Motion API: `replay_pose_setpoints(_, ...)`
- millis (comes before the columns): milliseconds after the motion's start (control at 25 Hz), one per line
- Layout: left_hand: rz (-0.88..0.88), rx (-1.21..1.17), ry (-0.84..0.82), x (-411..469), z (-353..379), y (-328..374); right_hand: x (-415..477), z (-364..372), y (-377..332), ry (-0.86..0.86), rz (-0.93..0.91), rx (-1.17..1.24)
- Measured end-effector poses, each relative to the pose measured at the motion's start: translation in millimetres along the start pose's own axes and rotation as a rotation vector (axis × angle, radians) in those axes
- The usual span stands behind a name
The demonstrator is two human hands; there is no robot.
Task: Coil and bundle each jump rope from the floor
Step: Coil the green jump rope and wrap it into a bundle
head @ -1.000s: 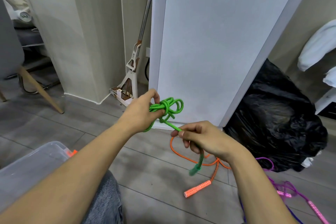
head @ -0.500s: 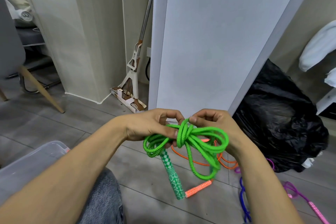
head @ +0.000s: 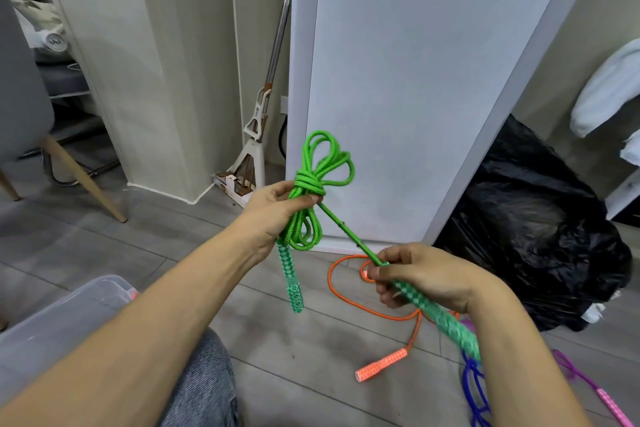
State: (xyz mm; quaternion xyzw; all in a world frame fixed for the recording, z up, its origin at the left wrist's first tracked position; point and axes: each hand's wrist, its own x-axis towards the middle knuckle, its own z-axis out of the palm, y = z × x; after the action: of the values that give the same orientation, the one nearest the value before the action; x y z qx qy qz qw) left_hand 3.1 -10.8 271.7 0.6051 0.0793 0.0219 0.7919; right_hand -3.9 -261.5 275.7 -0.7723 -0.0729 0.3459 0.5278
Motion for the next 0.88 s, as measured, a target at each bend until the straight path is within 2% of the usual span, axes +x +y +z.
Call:
replay_pose_setpoints(120,0.038,0.091,0.074,3,-8,0,-9,-9,2,0.010,0.090,-0.030)
replay_pose_setpoints(200,0.059,0.151,0.141,4,-10,-2,-15,-8,-5,0.070,-0.021,-0.007)
replay_pose_setpoints(280,0.061,0.132,0.172,3,-10,-1,-15,-1,-18,0.240,-0.211,0.101)
replay_pose_setpoints(360,0.059,0.101,0.140,2,-7,-2,-6,11,-29,0.391,-0.315,0.271)
replay_pose_setpoints(440,0.053,0.098,0.093,0,-2,-3,4,28,-36,0.444,-0.361,0.405)
replay_pose_setpoints(520,0.017,0.053,0.043,-3,4,-2,13,40,-38,0.515,-0.444,0.365)
replay_pose_setpoints(640,-0.040,-0.049,-0.011,-7,10,3,16,39,-36,0.805,-0.532,0.037)
replay_pose_setpoints(720,-0.053,-0.073,-0.063,-9,12,6,18,34,-30,0.956,-0.525,-0.078)
replay_pose_setpoints(800,-0.047,-0.070,-0.124,-13,16,7,20,36,-29,0.997,-0.523,-0.025)
replay_pose_setpoints(880,-0.030,-0.044,-0.161,-14,18,6,22,40,-32,0.993,-0.518,0.144)
